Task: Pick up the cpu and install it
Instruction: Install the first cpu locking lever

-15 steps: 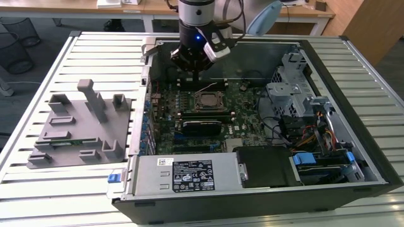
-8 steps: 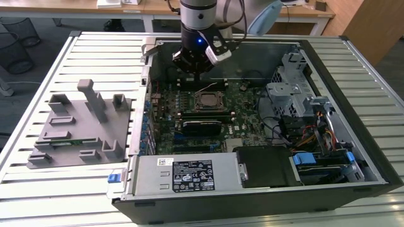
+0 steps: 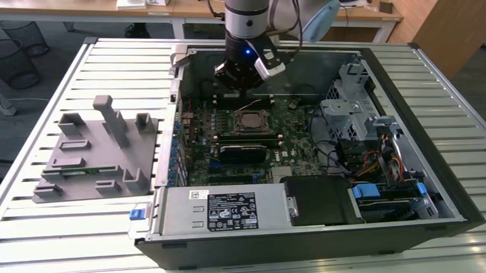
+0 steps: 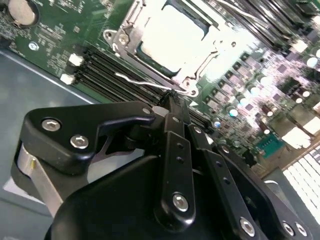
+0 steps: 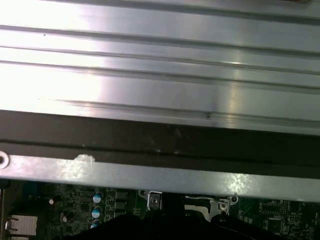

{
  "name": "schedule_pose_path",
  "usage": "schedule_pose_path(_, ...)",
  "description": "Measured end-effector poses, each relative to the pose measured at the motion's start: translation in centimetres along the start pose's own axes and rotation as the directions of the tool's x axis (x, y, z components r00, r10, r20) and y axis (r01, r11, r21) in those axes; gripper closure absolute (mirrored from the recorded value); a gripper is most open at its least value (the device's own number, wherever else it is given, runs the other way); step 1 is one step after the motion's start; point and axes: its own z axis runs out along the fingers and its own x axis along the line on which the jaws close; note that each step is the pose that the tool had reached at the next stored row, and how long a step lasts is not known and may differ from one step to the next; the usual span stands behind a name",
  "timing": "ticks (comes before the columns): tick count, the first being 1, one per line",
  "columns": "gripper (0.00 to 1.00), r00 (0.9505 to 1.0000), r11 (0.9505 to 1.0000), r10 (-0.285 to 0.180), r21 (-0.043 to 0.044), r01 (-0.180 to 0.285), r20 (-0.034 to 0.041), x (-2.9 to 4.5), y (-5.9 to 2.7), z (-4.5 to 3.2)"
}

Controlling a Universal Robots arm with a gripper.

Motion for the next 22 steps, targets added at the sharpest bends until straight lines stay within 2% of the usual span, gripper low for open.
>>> schedule_pose_path(7, 0.89, 0.9996, 0.9996, -0.027, -0.0003, 0.027, -0.0004, -0.40, 0.13, 0.52)
schedule_pose_path(12, 0.89, 0.9996, 0.9996, -0.028, -0.0004, 0.028, -0.0004, -1.13, 0.32, 0.85)
schedule_pose_path(22, 0.89, 0.9996, 0.9996, -0.028, -0.0003, 0.028, -0.0004, -1.82, 0.65, 1.41)
